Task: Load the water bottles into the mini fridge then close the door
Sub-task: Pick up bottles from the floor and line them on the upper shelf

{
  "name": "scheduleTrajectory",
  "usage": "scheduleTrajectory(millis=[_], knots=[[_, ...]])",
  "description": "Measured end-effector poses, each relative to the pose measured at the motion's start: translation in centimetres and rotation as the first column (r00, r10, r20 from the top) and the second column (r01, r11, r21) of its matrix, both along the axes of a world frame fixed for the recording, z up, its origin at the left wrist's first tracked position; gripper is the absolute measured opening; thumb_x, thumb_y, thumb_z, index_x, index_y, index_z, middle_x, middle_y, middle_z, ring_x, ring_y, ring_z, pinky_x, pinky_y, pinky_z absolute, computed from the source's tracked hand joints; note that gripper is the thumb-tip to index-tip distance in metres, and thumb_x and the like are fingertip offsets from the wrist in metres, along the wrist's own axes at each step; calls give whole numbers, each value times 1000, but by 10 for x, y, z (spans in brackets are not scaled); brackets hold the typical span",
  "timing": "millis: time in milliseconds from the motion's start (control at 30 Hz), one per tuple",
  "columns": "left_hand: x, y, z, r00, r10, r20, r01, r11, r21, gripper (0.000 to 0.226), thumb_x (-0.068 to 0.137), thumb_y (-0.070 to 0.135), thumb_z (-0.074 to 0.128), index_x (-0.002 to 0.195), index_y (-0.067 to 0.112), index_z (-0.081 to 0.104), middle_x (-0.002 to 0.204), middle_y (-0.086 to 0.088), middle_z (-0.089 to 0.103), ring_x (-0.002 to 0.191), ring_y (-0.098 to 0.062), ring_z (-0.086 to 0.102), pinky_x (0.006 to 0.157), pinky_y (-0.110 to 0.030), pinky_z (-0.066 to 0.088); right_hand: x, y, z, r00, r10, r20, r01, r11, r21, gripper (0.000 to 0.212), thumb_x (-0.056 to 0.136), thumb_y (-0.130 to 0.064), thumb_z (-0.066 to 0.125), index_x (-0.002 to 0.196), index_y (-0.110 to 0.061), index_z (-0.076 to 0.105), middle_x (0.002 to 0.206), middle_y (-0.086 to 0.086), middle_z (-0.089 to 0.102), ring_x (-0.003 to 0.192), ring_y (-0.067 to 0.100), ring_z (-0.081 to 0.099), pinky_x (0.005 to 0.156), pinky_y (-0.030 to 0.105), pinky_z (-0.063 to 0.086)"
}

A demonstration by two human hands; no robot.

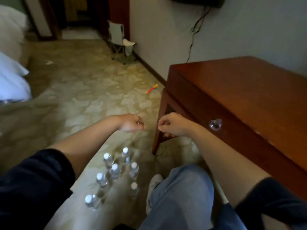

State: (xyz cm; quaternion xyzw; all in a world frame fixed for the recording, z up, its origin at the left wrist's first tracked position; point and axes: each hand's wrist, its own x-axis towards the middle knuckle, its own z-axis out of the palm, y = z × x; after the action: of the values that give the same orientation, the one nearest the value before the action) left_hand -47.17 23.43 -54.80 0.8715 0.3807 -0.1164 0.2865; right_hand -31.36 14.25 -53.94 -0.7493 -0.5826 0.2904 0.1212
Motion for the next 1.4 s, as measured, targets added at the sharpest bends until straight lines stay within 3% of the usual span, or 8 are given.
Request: scheduleTrajectory(millis=[200, 333, 433, 500, 600, 733, 967, 1400], knots=[[-61, 26, -93, 984, 178, -29, -180, 975, -128, 36, 97, 31, 46, 121, 7, 60, 126, -10, 59, 116, -24, 54, 94, -26, 39, -39, 36, -88, 987, 80, -140, -105, 978, -182, 19, 92, -19, 57, 99, -4, 66, 82, 12, 64, 77, 21, 61, 72, 30, 46], [-92, 29, -156, 918, 395, -30, -388, 882, -267, 34, 97, 28, 45, 118, 5, 60, 123, -12, 60, 107, -23, 56, 95, -31, 40, -57, 52, -144, 976, 107, -191, -160, 944, -289, 23, 92, -18, 57, 105, -2, 65, 89, 11, 63, 83, 20, 58, 72, 29, 45], [-105, 23, -202, 847, 530, -42, -514, 797, -317, 25, 97, 23, 45, 100, 5, 63, 108, -14, 61, 109, -30, 58, 86, -27, 39, -65, 60, -180, 963, 73, -258, -159, 930, -330, 22, 93, -16, 55, 107, -2, 63, 89, 8, 62, 84, 18, 57, 65, 22, 44], [-105, 15, -226, 810, 584, -58, -569, 757, -320, 28, 97, 24, 45, 109, 4, 60, 115, -15, 60, 114, -29, 55, 87, -26, 36, -69, 63, -204, 959, 27, -283, -130, 927, -352, 21, 93, -16, 53, 108, -4, 63, 88, 6, 60, 84, 19, 57, 67, 23, 44], [-95, 4, -256, 779, 621, -86, -611, 721, -326, 36, 97, 22, 46, 129, 5, 50, 133, -12, 53, 123, -26, 49, 96, -27, 36, -66, 58, -236, 962, -22, -271, -87, 919, -385, 23, 94, -12, 49, 106, 1, 63, 95, 17, 64, 92, 30, 61, 78, 38, 49], [-74, -7, -298, 766, 630, -127, -629, 695, -350, 44, 94, 26, 53, 134, 9, 44, 138, -12, 50, 124, -26, 50, 102, -34, 41, -47, 50, -267, 973, -35, -227, -81, 872, -482, 24, 93, -5, 48, 106, 7, 64, 109, 24, 64, 103, 36, 60, 93, 44, 50], [-26, -18, -351, 780, 582, -229, -620, 670, -408, 45, 92, 26, 56, 132, 10, 44, 135, -13, 50, 121, -27, 49, 96, -32, 39, -31, 78, -300, 964, -140, -226, 13, 875, -484, 22, 93, -9, 49, 108, -3, 64, 108, 16, 65, 99, 31, 62, 89, 42, 52], [4, -27, -421, 828, 324, -458, -441, 880, -175, 54, 89, 31, 60, 133, 9, 37, 123, -13, 56, 109, -30, 58, 84, -38, 49, -5, 103, -327, 945, -184, -272, 27, 870, -493, 20, 92, -12, 53, 106, -3, 65, 106, 17, 67, 99, 32, 63, 94, 47, 50]])
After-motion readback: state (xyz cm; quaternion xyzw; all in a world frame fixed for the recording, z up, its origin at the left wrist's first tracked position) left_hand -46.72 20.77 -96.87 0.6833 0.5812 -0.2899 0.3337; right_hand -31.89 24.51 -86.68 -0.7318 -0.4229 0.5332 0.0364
